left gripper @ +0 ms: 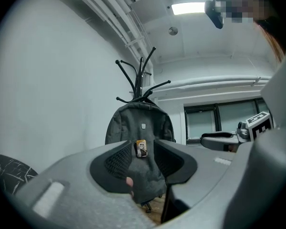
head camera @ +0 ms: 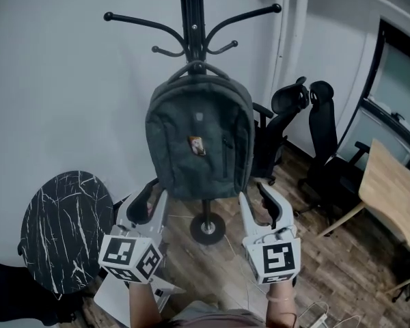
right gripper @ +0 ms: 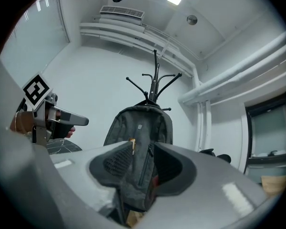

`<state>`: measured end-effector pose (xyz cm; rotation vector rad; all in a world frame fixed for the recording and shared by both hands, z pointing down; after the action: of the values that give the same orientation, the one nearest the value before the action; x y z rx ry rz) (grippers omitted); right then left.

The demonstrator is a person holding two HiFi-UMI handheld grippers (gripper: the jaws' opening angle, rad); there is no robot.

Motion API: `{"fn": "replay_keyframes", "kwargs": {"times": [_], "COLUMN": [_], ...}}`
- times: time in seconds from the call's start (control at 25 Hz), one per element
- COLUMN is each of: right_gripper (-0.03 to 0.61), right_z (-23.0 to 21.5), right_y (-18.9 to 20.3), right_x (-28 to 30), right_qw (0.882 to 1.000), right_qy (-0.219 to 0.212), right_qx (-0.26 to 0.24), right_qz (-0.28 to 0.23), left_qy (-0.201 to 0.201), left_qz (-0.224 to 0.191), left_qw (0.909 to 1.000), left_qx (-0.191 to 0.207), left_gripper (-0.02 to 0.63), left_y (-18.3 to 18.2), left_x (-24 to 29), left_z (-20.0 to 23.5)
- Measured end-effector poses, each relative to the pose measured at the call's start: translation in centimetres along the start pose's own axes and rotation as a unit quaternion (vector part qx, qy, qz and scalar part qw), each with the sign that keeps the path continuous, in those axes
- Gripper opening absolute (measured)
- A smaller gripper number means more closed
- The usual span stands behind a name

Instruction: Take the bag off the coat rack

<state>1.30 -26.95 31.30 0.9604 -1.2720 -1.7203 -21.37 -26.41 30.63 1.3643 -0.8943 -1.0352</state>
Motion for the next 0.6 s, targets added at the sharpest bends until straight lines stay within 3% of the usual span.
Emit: {"fn": "replay_keyframes", "kwargs": {"times": [0.6], "right_gripper": [0.192], "right_z": [-2.7], "right_y": [1.2], "right_x": [5.8], "right_qw": [0.999], "right_qy": [0.027], "right_qx": [-0.019], "right_qz": [0.040], "left_qy": [0.018], "left_qz": [0.006], "left_qw": [0.9998], "left_qx": [0.007], "left_gripper": [0.218], "left_y": [-0.4], "left_x": [5.3], "left_z": [4.7]}}
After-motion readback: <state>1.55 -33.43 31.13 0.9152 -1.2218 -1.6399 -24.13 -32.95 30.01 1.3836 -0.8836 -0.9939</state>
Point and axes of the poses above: the fingertips, and each gripper's own axes: x forward along the fingers, z to its left, y out of its underside, the point moved 4 cm from there along -x, backward along the fingers
